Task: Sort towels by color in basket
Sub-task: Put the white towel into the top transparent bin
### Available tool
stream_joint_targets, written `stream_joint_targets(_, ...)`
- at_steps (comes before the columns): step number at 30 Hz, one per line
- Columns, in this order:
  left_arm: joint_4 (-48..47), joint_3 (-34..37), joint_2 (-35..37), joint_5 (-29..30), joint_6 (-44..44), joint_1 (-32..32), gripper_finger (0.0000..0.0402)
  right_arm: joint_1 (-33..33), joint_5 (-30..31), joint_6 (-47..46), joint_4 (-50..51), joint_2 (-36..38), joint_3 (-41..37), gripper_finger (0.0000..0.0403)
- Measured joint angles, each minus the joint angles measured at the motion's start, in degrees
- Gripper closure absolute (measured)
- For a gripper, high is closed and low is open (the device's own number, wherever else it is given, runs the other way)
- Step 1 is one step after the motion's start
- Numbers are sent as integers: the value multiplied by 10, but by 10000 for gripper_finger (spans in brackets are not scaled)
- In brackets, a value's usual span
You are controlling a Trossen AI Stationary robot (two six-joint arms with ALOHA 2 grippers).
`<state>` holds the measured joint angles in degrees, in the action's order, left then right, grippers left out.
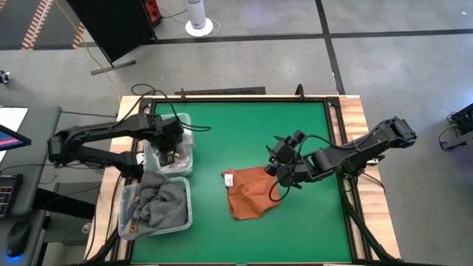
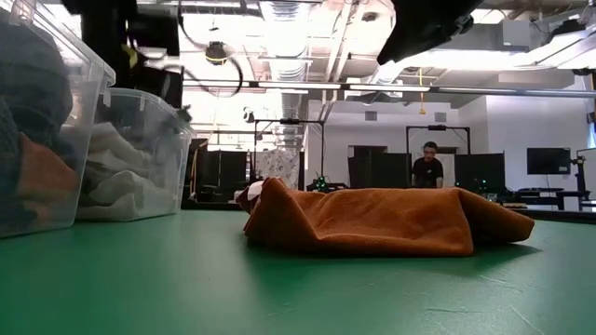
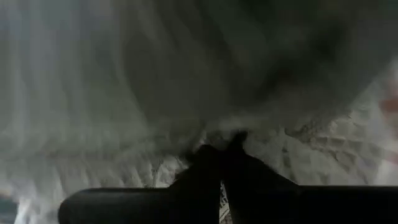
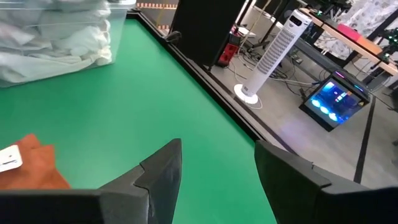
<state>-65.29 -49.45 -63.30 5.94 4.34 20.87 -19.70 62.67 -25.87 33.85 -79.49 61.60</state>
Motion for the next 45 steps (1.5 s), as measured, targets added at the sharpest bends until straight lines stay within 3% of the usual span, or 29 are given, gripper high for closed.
stream_joint_targets(6, 46, 66, -20, -71, 61, 49, 401, -6, 0, 0, 0, 0, 0, 168)
stream_joint_targets(16, 60, 55, -52, -67, 22, 54, 399, -6, -1, -2, -5, 0, 0, 168)
stream_joint_targets(19, 28, 41, -51, -40, 43, 50, 373, -6, -1, -2, -12, 0, 0, 168)
stream_joint_targets(24, -27, 26, -52, 15, 64, 40, 286, -6, -1, 11, -29, 0, -1, 168)
stream_joint_targets(28, -97, -17, -54, 18, 52, 34, 224, -6, -1, 24, -39, 0, -1, 168)
stream_joint_targets(31, -154, -69, -53, -5, 49, 31, 203, -4, -1, 26, -39, 0, -1, 168)
stream_joint_targets(40, -249, -197, -53, -9, 46, 28, 199, -2, -1, 33, -39, 0, -1, 168)
stream_joint_targets(45, -242, -251, -46, -9, 44, 28, 200, -2, -9, 34, -40, 0, -1, 168)
